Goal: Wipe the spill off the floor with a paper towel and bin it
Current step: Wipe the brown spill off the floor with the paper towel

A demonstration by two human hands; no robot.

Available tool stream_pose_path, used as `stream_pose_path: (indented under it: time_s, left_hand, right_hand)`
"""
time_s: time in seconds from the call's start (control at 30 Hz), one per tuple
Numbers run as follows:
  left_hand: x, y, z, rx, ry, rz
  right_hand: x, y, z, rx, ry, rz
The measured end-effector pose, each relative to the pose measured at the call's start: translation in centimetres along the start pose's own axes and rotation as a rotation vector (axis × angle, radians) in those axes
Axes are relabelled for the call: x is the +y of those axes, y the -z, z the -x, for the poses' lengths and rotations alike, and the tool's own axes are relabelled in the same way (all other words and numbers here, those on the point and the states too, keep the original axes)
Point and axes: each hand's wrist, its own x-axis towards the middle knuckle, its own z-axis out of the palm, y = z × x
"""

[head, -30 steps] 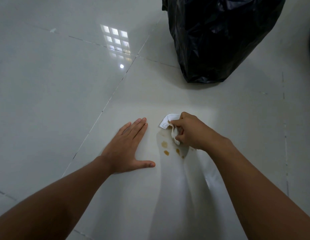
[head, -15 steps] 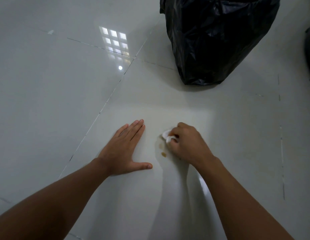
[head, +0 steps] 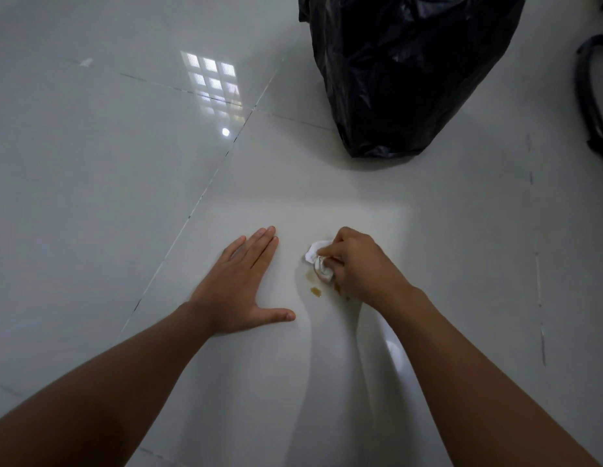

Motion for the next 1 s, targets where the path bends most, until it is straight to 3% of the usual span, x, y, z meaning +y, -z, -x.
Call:
stream_pose_path:
  time_s: [0.17,0.27,0.37,0.5,0.57,0.8,0.9,1.0]
  left_hand:
    - [0.1,0.3,0.0,-0.049,-0.010,0.002]
    - [0.2,0.3,-0.1,-0.055,-0.018,-0.005]
    - [0.3,0.4,-0.1,-0.044,-0.012,-0.009]
    - [0.2,0.3,0.0,-0.044,-0.007,-0.010]
    - [0.0,0.3,0.1,-0.043,-0.005,-0.019]
    - [0.1,0.2,0.2,-0.046,-0.013,-0.012]
    - [0.1,0.2,0.2,-0.033,-0.010,-0.023]
    - [0.1,0.3,0.1,-0.034,-0.008,-0.034]
  right_hand:
    - [-1.4,-1.3,-0.4,0.092,-0.033,0.000]
    - [-2.5,-1.8,0.4,-0.048,0.023,-0.035]
    - [-1.3,-0.6,0.8,-0.144,-0.087,-0.031]
    - [1.2,0.3,0.9,0.179,-0.226,-0.033]
    - [0.5,0.0,0.5,0.208,-0.182,-0.052]
    - [-0.6,-0.5,1.5,-0.031,-0.011,-0.071]
    - [1.3,0.8,2.6,0.163,-0.059,-0.088]
    - [3.8,1.8,2.7,0.375,-0.252,-0.148]
